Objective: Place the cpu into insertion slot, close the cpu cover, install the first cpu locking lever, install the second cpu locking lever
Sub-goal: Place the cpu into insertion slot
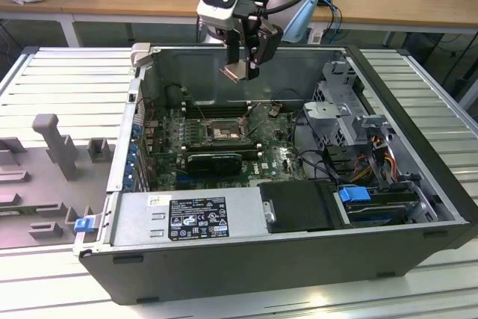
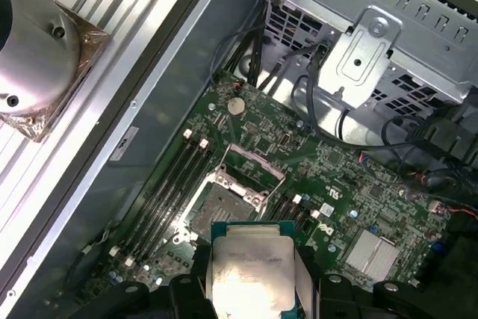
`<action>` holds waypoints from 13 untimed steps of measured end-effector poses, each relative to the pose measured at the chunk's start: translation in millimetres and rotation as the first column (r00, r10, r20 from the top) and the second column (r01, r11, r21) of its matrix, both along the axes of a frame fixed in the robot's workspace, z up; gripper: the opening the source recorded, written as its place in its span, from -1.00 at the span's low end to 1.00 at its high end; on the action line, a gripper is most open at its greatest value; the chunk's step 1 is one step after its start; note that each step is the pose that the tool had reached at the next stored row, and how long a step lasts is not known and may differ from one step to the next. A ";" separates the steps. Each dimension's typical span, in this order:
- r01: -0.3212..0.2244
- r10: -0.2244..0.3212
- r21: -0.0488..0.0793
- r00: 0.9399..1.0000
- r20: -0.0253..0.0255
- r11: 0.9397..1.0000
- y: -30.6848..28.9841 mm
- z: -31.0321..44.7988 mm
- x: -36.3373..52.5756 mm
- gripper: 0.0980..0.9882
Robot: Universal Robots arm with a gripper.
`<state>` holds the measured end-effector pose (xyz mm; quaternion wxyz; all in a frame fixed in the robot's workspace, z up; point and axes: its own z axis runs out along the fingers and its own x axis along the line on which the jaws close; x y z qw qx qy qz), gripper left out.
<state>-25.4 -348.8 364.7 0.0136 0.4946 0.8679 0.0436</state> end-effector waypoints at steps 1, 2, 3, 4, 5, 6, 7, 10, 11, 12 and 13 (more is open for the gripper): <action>0.005 -0.005 0.000 1.000 0.000 1.000 0.0 0.0 0.0 -0.03; 0.013 -0.013 0.000 1.000 0.000 1.000 0.0 -0.1 0.0 -0.03; 0.021 -0.021 0.000 1.000 0.000 1.000 0.0 -0.1 0.0 -0.03; 0.027 -0.027 0.000 1.000 0.000 1.000 0.0 -0.1 0.0 -0.03; 0.034 -0.034 0.000 0.999 0.000 0.999 0.0 -0.1 0.0 -0.03; 0.039 -0.039 0.000 0.999 0.000 0.999 0.0 -0.1 0.0 -0.03; 0.044 -0.044 0.000 0.999 0.000 0.999 0.0 -0.1 0.0 -0.03; 0.061 -0.061 0.000 0.998 0.000 0.998 0.0 -0.2 0.0 -0.03; 0.067 -0.067 0.000 0.998 0.000 0.998 0.0 -0.2 0.0 -0.03; 0.072 -0.072 0.000 0.997 0.000 0.997 0.0 -0.2 0.0 -0.03; 0.079 -0.079 0.000 0.997 0.000 0.997 0.0 -0.3 0.0 -0.03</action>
